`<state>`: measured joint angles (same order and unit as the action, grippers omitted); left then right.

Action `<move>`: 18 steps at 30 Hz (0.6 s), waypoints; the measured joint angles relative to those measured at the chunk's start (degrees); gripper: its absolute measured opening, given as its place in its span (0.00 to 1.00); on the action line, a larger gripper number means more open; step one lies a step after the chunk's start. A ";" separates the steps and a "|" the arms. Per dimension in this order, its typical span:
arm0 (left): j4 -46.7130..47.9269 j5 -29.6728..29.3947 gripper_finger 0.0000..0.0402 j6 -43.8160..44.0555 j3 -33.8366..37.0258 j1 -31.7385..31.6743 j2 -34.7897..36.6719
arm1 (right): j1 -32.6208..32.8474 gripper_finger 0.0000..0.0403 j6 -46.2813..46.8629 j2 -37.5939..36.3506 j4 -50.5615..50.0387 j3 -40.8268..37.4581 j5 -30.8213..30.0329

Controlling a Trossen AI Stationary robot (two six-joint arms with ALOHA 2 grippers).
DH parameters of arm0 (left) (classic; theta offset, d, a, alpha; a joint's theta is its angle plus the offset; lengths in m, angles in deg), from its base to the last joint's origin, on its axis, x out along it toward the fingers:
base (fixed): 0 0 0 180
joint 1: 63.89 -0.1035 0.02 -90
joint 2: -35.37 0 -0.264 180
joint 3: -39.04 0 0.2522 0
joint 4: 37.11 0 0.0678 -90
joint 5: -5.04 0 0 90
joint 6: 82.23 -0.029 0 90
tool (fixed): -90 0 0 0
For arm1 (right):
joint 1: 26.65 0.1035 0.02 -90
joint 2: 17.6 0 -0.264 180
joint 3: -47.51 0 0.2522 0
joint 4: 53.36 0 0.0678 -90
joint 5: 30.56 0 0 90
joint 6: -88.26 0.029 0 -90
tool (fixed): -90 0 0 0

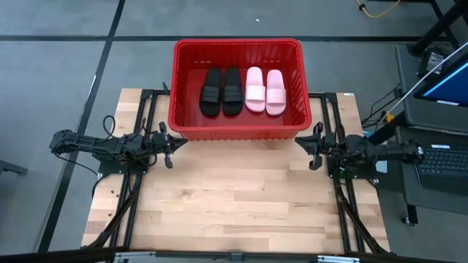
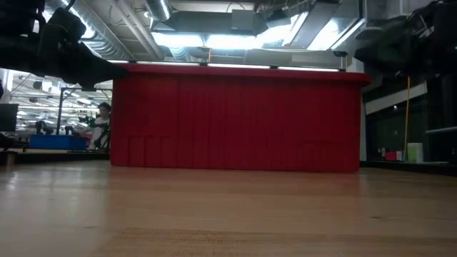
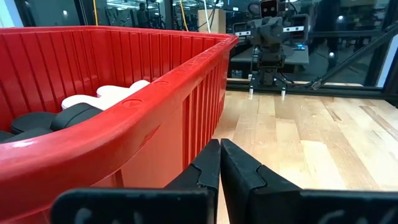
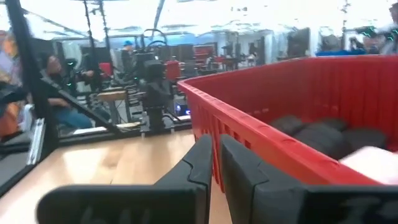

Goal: Pick and place slides into bin
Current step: Return to Home Position

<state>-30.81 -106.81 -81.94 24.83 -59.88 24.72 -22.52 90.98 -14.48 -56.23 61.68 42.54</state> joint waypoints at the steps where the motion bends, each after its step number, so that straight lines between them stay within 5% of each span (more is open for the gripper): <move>1: 0.00 0.00 0.01 0.00 0.00 0.00 0.01 | -0.62 0.08 -0.54 -0.62 -0.40 0.00 1.47; 8: 0.02 0.00 0.02 0.00 0.00 0.00 0.00 | -3.98 0.08 -3.03 -3.07 -5.65 0.02 11.81; 18: 0.01 0.00 0.01 0.00 0.00 0.00 0.00 | -4.03 0.08 -2.52 -3.03 -6.60 0.00 12.13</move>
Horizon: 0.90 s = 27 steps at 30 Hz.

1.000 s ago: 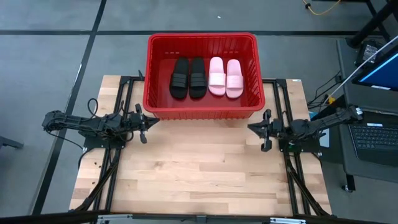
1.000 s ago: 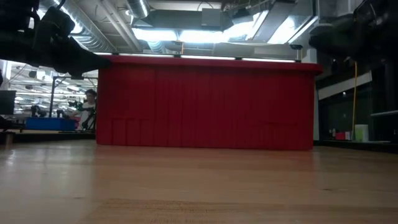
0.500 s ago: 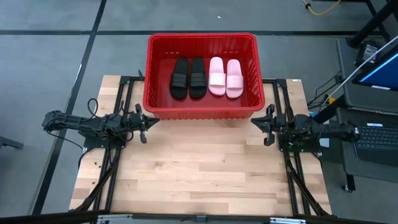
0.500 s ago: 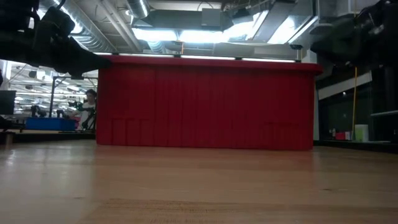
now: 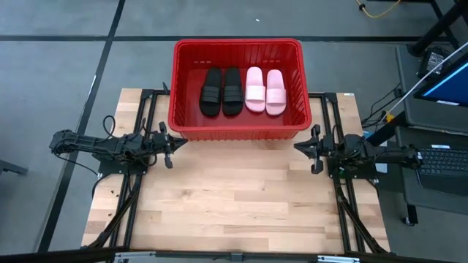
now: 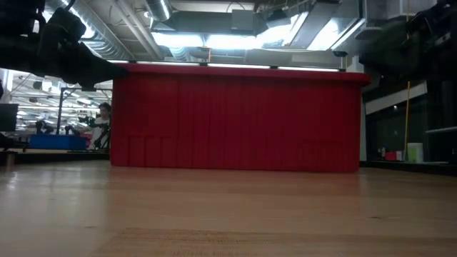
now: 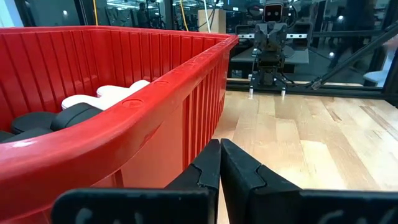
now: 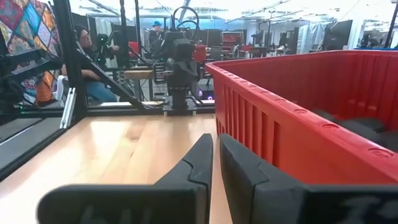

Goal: Pick and place slides into bin
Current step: Return to Home Position

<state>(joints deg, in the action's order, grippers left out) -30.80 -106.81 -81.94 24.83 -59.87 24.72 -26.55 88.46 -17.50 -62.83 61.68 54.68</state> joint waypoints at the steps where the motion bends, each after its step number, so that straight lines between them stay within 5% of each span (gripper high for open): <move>1: 0.02 0.00 0.01 0.00 0.00 0.00 0.00 | 0.00 0.08 -0.48 0.00 0.01 0.01 -0.02; 27: 0.02 0.00 0.02 0.00 0.00 0.00 0.00 | 0.00 0.08 -0.53 0.02 0.09 0.00 -0.08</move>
